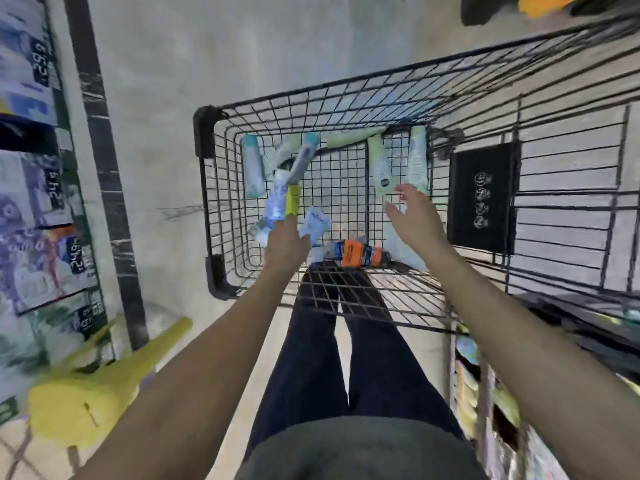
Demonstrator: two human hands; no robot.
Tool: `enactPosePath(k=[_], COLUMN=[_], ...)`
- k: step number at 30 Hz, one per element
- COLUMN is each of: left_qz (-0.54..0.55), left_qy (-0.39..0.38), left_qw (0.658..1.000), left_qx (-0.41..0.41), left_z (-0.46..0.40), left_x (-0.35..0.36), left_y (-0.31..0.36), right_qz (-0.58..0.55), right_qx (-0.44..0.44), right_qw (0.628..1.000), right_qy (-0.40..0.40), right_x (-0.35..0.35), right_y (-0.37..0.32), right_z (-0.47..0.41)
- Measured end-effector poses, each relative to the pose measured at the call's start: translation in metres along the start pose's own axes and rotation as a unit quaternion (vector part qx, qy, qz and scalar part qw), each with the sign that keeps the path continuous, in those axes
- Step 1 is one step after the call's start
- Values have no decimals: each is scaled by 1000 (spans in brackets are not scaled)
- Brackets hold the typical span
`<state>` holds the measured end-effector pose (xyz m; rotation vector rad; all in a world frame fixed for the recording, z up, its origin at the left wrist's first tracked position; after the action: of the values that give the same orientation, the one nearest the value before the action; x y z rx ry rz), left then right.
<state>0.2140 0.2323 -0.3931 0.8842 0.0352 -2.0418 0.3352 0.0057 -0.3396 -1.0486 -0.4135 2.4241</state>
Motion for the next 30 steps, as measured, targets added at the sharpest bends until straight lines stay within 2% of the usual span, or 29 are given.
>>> enactPosePath(k=[3,7,13,21,30], left_qz=[20,13,6,33,205], left_qy=[3,45,116,115,77], left_qw=[999,995,989,991,974], left_qx=[-49,-90,-94,-55,-63], left_z=[-52,-103,-123,-125,-92], left_x=[23,48,76,78,51], left_y=[-10,-23,-26,-37,-17], right_qz=[-5,4,47,-34,-254], right_qx=[17,22,27,63,124], right_qw=[1000,1000,998,996,957], right_qy=[3,20,16,57,60], right_x=[23,48,77,94,71], right_y=[19,43,62,74,79], right_z=[-59,-132,-197,-211,-151])
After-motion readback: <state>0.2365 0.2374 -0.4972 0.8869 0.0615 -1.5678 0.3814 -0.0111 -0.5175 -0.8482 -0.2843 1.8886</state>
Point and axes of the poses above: each hand's wrist, its own z-axis away from the middle knuckle, its own x-axis out of the palm, y = z × x, the point moved 3 cm from there along -z, towards the middle knuckle, and after that the axes turned 2 degrees about -z, right-handed, at the moved point
